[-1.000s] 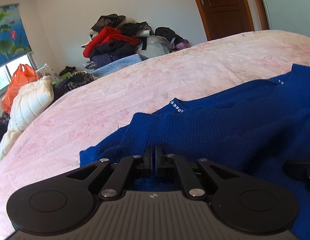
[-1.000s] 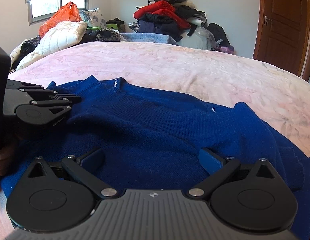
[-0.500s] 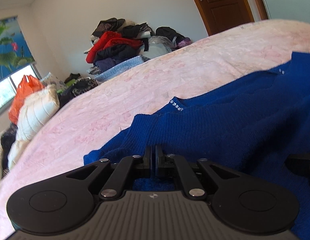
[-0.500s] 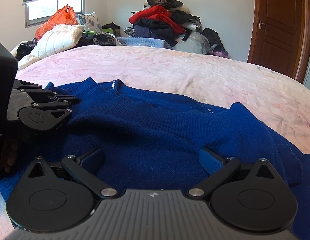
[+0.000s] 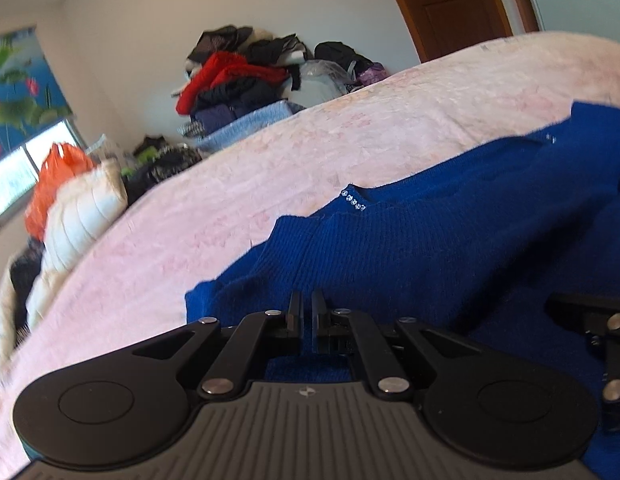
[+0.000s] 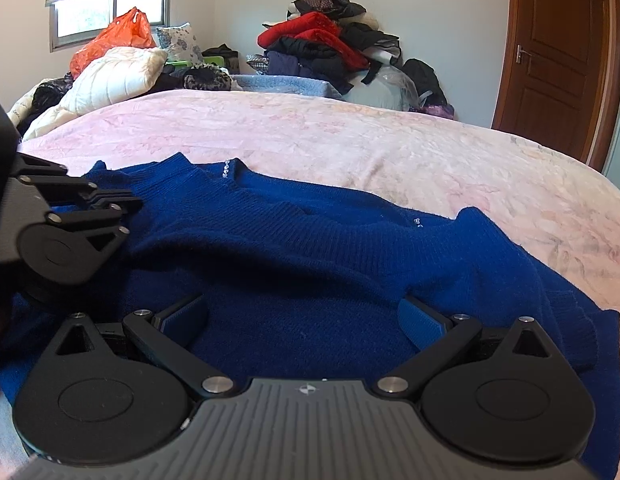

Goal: Fold small clothes

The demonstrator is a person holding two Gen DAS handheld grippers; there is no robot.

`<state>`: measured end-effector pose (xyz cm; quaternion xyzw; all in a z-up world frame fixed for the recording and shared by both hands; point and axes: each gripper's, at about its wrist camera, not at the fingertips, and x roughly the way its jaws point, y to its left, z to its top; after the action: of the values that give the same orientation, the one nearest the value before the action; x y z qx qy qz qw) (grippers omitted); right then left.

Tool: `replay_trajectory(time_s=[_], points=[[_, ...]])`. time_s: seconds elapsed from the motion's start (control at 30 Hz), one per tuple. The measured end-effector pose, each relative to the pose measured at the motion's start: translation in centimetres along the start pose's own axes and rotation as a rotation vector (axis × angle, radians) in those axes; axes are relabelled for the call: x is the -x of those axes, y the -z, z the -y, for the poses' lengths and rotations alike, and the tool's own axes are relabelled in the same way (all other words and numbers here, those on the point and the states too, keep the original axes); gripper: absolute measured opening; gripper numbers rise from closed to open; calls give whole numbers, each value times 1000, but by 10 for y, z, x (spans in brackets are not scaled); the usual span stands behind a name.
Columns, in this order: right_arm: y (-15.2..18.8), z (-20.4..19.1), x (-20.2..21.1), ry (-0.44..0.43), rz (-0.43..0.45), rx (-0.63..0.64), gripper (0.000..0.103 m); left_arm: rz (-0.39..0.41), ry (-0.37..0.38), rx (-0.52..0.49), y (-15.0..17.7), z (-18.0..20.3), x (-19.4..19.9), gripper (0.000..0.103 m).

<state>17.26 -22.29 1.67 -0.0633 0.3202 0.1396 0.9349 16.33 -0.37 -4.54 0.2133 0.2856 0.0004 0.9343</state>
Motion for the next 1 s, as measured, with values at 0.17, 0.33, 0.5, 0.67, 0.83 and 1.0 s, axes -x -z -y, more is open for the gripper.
replay_trajectory(time_s=[0.17,0.33,0.5,0.67,0.83,1.0], points=[[1,-4,8,27,4,-1,102,-45,60,129,2,-21,13,9],[5,-10,19,27,15,13,102,-72,67,163,6,-29,19,15],[4,-15,30,11,32,7,97,-71,47,166,7,-36,27,20],[-2,-42,53,-7,88,132,96,-68,11,218,5,-81,26,57],[-3,-95,71,-29,104,387,90,-77,43,266,7,-130,15,69],[-1,-133,88,-144,85,506,90,-145,182,354,15,-160,-11,81]])
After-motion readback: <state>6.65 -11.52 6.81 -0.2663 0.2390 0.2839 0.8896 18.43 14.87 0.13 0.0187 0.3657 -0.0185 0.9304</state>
